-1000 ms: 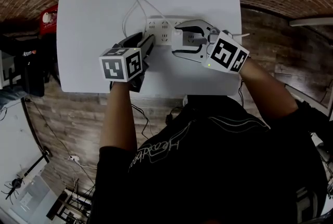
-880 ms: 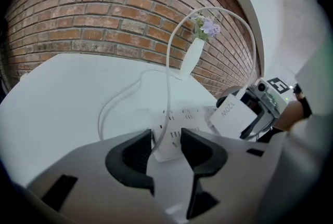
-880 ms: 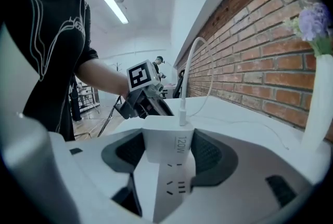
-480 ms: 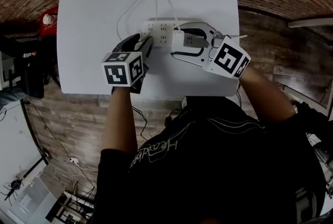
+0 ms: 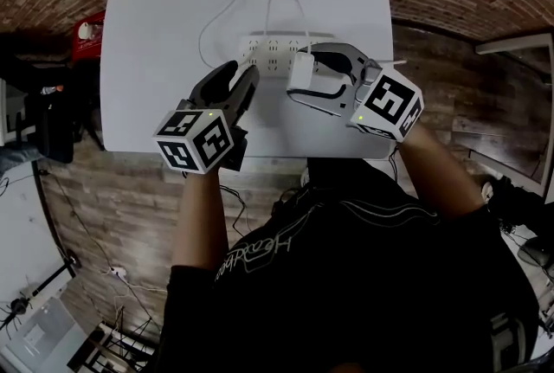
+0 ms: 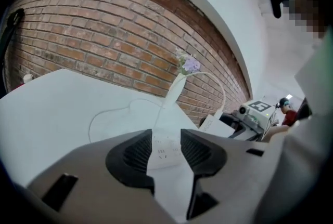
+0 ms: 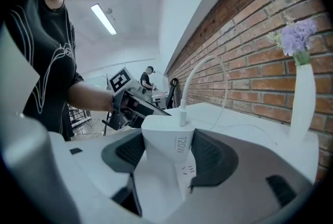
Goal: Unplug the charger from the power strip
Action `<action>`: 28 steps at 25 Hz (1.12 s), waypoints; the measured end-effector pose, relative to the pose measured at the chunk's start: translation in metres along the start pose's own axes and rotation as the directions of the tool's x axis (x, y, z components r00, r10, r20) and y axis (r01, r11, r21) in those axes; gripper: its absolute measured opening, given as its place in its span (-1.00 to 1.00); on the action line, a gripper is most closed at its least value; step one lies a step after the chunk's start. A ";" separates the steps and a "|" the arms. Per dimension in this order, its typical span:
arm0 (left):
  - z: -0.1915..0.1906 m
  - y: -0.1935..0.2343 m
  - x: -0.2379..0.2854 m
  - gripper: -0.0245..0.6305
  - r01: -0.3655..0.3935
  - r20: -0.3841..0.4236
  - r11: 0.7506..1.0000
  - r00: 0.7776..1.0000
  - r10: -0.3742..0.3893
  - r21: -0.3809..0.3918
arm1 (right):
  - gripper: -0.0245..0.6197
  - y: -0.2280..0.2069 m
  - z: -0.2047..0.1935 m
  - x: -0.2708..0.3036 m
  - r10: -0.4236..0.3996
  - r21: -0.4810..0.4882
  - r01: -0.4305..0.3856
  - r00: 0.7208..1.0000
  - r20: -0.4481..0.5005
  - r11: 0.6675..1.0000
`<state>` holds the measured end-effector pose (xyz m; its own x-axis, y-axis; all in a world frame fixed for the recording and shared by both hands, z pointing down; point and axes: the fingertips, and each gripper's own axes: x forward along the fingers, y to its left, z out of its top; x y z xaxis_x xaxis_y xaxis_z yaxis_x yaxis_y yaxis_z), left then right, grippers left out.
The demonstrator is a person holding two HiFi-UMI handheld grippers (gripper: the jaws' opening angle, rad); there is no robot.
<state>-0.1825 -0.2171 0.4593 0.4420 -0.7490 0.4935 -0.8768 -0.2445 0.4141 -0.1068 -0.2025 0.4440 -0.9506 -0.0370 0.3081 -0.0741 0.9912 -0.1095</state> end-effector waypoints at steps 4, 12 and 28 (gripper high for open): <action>0.008 -0.027 -0.022 -0.44 0.050 0.037 0.999 0.998 -0.051 0.011 | -0.17 0.014 0.009 -0.008 -0.009 0.050 0.008 1.000 0.015 0.999; 0.014 -0.069 -0.079 -0.69 0.073 0.105 0.995 0.991 -0.079 0.061 | -0.17 0.049 0.039 -0.031 -0.031 0.126 0.023 0.997 0.068 0.992; 0.001 -0.127 -0.183 -0.88 0.149 0.240 0.984 0.956 -0.169 0.101 | -0.17 0.128 0.082 -0.072 -0.158 0.173 0.130 0.975 0.159 0.976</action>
<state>-0.1525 -0.0502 0.3157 0.5256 -0.8223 0.2180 -0.8158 -0.4144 0.4033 -0.0721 -0.0836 0.3300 -0.9626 -0.2130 0.1672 -0.2481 0.9411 -0.2299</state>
